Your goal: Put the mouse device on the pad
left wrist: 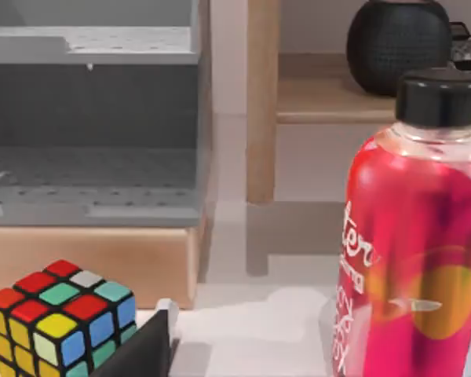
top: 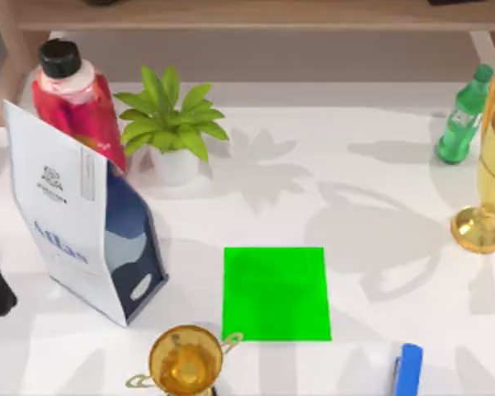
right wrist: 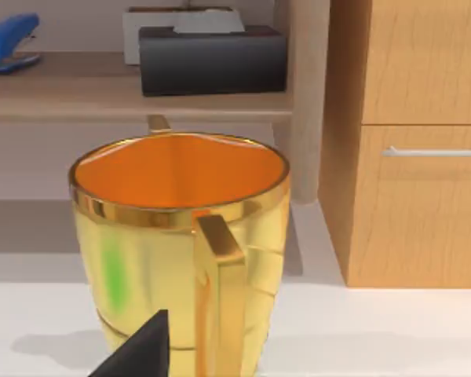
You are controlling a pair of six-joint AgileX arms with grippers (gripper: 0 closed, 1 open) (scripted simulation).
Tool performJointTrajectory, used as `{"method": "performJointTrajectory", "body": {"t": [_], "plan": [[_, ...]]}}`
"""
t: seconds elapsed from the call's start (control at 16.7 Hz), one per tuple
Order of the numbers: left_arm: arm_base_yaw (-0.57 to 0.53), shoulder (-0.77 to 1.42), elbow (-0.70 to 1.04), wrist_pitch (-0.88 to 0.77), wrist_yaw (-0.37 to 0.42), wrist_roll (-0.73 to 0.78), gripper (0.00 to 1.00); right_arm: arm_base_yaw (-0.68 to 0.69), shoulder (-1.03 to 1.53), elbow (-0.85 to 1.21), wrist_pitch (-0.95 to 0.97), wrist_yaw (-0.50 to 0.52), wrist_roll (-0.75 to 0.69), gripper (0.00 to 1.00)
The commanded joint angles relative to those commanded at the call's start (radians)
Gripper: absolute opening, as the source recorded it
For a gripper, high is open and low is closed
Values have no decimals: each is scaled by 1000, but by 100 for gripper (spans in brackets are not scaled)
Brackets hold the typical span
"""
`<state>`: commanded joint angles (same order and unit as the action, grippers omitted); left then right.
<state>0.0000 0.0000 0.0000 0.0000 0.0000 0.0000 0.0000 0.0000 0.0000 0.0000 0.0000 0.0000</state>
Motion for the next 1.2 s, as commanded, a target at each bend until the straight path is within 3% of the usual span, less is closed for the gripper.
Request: {"method": "performJointTrajectory", "body": {"t": [0.24, 0.48, 0.72, 1.2], "plan": [[8, 30, 30, -27, -1, 31, 100, 0, 0, 0, 0, 0, 0, 100], [42, 217, 204, -161, -2, 219, 100, 0, 0, 0, 0, 0, 0, 100], [84, 548, 449, -359, 1, 562, 100, 0, 0, 0, 0, 0, 0, 100], [172, 1365, 938, -788, 5, 1389, 100, 0, 0, 0, 0, 0, 0, 100]]}}
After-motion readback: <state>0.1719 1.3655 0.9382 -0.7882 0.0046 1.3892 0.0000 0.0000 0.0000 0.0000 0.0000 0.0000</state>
